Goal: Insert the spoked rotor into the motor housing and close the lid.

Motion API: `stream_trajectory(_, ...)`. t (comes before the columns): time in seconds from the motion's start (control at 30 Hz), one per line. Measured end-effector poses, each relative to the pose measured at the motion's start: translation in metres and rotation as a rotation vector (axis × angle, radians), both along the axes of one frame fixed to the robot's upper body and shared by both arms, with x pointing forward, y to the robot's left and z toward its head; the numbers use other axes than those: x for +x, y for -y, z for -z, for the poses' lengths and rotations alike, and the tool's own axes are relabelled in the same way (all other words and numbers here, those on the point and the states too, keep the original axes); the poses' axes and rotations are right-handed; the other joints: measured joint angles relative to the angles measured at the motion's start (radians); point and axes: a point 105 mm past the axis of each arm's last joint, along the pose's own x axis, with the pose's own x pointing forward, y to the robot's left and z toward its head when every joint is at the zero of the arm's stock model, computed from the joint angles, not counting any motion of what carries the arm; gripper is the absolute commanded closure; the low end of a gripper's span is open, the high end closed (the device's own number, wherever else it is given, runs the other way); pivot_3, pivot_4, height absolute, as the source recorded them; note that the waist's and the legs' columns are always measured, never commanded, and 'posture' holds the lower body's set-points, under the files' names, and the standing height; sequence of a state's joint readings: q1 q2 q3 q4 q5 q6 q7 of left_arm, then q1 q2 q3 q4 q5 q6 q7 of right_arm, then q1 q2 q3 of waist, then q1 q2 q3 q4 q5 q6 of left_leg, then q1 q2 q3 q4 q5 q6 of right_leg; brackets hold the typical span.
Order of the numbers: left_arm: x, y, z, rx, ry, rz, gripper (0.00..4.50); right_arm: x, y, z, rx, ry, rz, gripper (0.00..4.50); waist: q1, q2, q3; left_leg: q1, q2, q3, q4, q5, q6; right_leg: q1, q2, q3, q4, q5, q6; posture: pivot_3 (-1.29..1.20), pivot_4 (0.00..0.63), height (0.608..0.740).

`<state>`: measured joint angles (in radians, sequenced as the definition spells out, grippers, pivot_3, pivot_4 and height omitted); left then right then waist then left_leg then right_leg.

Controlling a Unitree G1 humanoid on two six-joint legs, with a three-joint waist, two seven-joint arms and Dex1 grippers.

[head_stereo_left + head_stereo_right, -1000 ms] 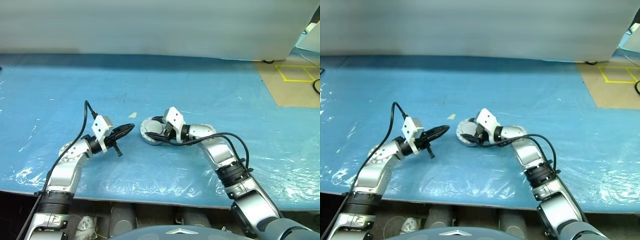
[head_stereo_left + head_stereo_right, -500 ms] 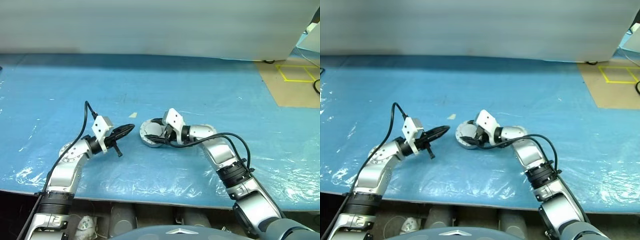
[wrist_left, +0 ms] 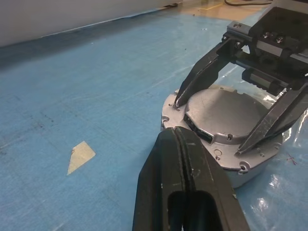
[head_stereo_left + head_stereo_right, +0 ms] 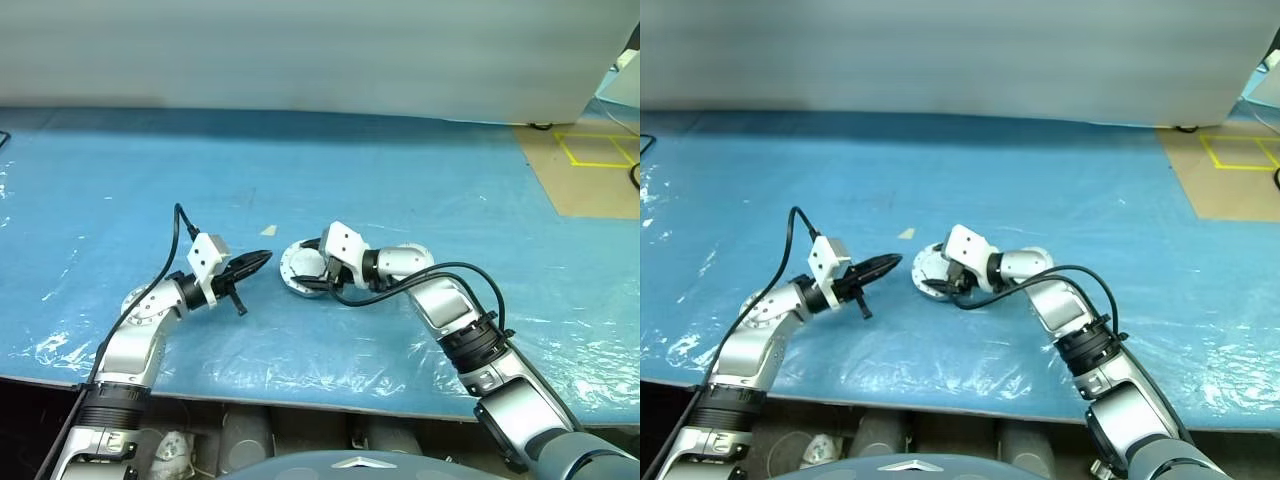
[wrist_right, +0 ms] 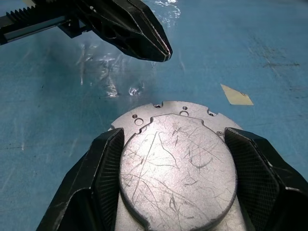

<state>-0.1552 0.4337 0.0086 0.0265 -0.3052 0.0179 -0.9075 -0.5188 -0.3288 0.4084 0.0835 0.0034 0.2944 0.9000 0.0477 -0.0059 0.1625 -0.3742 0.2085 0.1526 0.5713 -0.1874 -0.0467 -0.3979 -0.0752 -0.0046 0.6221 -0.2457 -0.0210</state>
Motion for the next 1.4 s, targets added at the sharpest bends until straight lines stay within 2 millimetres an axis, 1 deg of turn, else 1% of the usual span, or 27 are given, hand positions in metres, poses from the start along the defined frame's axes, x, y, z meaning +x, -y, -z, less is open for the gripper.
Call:
stream_trajectory(0.3,0.001,0.000,0.000,0.000,0.000,0.001,4.50,0.000,0.003,0.001,-0.036,-0.003,-0.017,1.51,0.005,0.001,-0.002,0.001,0.000,0.000,0.000,0.000,0.000,0.001,0.000,0.000,0.000,0.000,0.000,0.00,0.150,0.740)
stream_trajectory(0.43,0.001,0.002,0.001,0.001,-0.003,0.002,4.50,0.005,0.000,0.002,0.057,-0.072,0.049,1.51,0.001,0.000,-0.002,0.002,0.000,0.000,0.000,0.000,0.000,0.002,0.000,0.001,0.000,0.000,0.000,0.00,0.150,0.740)
stream_trajectory(0.67,0.001,0.005,0.003,0.006,-0.006,0.002,4.50,0.005,0.000,0.004,0.025,-0.019,0.034,1.51,-0.002,0.000,-0.002,0.006,0.000,0.001,0.000,0.000,0.000,0.004,0.000,0.003,0.000,0.000,0.000,0.00,0.150,0.740)
stream_trajectory(0.93,0.002,0.015,0.008,0.044,-0.021,0.035,4.50,0.005,0.001,0.005,0.025,-0.014,0.032,1.51,-0.002,0.001,-0.003,0.007,-0.001,0.001,-0.001,0.000,0.000,0.004,0.000,0.004,0.000,0.000,0.000,0.00,0.150,0.740)
stream_trajectory(1.07,0.004,0.022,0.021,0.098,-0.056,0.039,4.50,0.005,0.000,0.005,0.025,-0.014,0.031,1.51,-0.003,0.001,-0.003,0.007,-0.001,0.001,-0.001,0.000,0.000,0.004,0.000,0.004,-0.001,0.000,0.000,0.00,0.150,0.740)
stream_trajectory(1.23,0.011,0.028,0.021,0.153,-0.034,0.027,4.50,0.006,0.003,0.006,0.028,-0.023,0.050,1.51,0.001,0.003,-0.005,0.009,-0.001,0.001,-0.001,0.000,0.001,0.007,-0.001,0.004,-0.002,-0.001,0.000,0.00,0.150,0.740)
stream_trajectory(1.3,0.012,0.029,0.021,0.151,-0.034,0.019,4.50,0.006,0.004,0.006,0.033,-0.029,0.058,1.51,0.003,0.004,-0.006,0.009,-0.001,0.001,-0.002,-0.002,0.003,0.007,-0.001,0.004,-0.002,-0.001,0.001,0.00,0.150,0.740)
stream_trajectory(1.37,0.012,0.030,0.021,0.149,-0.035,0.017,4.50,0.007,0.004,0.005,0.037,-0.035,0.064,0.79,0.005,0.004,-0.006,0.009,-0.001,0.001,-0.002,-0.002,0.004,0.007,-0.001,0.004,-0.002,-0.001,0.001,0.00,0.150,0.740)
stream_trajectory(1.4,0.012,0.030,0.021,0.149,-0.035,0.016,4.50,0.007,0.004,0.005,0.042,-0.039,0.065,0.50,0.005,0.004,-0.006,0.009,-0.001,0.001,-0.003,-0.002,0.004,0.007,-0.001,0.004,-0.003,-0.001,0.001,0.00,0.150,0.740)
